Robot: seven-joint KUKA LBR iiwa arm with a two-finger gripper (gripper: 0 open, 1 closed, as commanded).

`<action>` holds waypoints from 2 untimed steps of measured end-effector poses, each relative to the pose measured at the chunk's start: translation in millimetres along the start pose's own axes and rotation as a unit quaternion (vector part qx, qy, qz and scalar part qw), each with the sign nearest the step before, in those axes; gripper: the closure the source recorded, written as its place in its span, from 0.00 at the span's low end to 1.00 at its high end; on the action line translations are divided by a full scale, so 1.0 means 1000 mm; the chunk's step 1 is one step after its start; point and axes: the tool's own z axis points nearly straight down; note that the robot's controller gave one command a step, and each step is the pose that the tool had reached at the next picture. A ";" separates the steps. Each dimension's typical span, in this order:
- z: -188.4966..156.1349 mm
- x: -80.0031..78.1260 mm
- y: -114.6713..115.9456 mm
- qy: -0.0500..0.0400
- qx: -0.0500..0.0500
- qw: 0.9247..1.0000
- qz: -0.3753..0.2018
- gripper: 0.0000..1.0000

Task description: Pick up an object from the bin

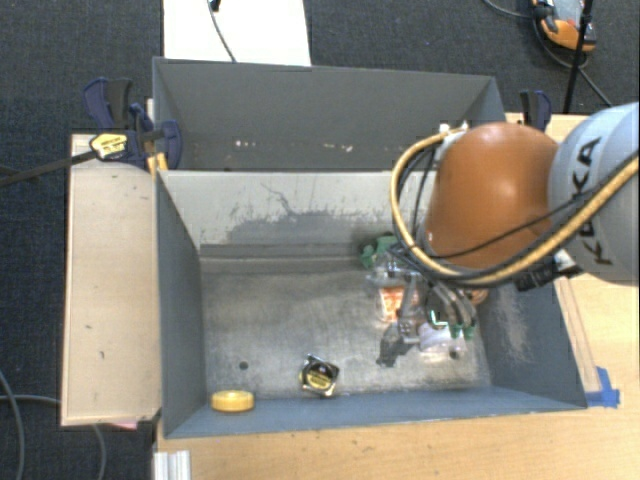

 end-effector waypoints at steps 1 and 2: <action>-0.003 -0.002 0.000 -0.004 0.000 1.000 0.001 0.00; 0.047 -0.008 -0.007 -0.008 0.000 1.000 -0.026 0.00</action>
Offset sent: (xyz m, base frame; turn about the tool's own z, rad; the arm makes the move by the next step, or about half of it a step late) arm 0.0125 -0.0175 -0.1301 -0.1371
